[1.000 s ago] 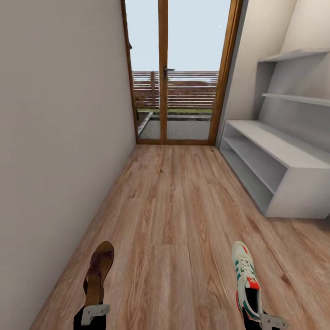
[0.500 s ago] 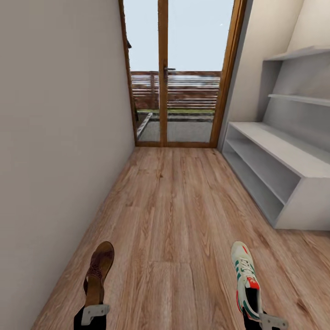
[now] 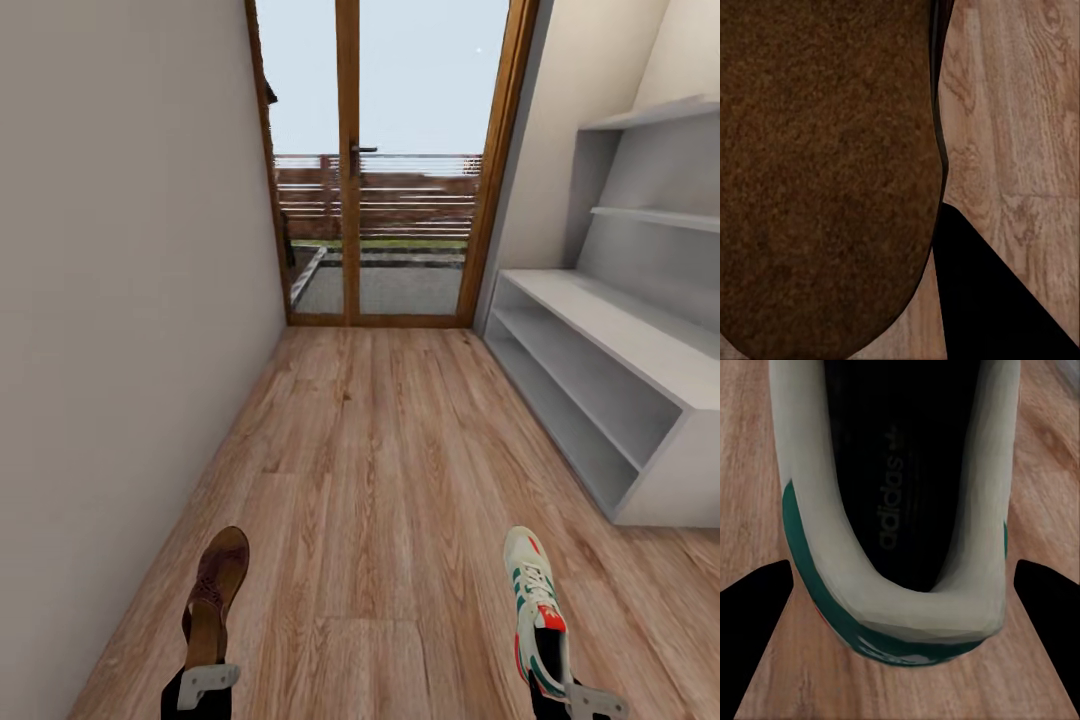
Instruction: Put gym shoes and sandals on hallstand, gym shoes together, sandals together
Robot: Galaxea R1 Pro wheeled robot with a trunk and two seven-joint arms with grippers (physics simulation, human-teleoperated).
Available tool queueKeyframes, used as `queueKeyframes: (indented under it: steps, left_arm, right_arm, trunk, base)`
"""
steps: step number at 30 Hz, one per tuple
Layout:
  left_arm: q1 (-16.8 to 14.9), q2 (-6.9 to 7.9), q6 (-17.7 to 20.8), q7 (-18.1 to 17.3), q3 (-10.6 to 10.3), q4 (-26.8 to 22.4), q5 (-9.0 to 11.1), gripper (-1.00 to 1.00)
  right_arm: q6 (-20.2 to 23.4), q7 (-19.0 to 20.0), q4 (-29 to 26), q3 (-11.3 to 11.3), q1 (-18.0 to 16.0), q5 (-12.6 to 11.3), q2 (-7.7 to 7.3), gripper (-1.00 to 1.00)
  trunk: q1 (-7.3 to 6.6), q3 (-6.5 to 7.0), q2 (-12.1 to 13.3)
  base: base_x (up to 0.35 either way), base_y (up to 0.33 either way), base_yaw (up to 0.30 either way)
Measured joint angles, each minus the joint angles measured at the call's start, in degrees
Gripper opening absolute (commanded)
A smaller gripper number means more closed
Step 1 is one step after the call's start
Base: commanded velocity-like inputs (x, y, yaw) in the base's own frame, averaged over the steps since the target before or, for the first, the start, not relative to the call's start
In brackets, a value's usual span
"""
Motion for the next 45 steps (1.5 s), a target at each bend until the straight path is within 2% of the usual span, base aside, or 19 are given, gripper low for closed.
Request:
queueKeyframes:
  steps: [6,15,45]
  left_arm:
    - [0.00,-0.02,0.00,0.00,0.00,0.00,0.00,-1.00]
    - [0.23,-0.02,-0.23,-0.03,-0.06,0.04,0.20,-1.00]
    - [0.27,-0.03,-0.25,-0.01,-0.08,0.07,0.21,-1.00]
  right_arm:
    - [0.00,0.00,0.07,0.00,0.00,0.08,-0.07,-1.00]
    - [0.00,-0.13,0.13,-0.01,0.07,0.06,0.42,-1.00]
    - [0.00,-0.16,0.17,0.07,0.08,0.08,0.03,-1.00]
  trunk:
    - [0.00,0.00,0.00]
    - [0.01,0.00,0.00]
    - [0.00,0.00,0.00]
  base:
    - [0.339,0.000,-0.001]
    - [0.124,0.000,0.000]
    - [0.331,0.099,0.000]
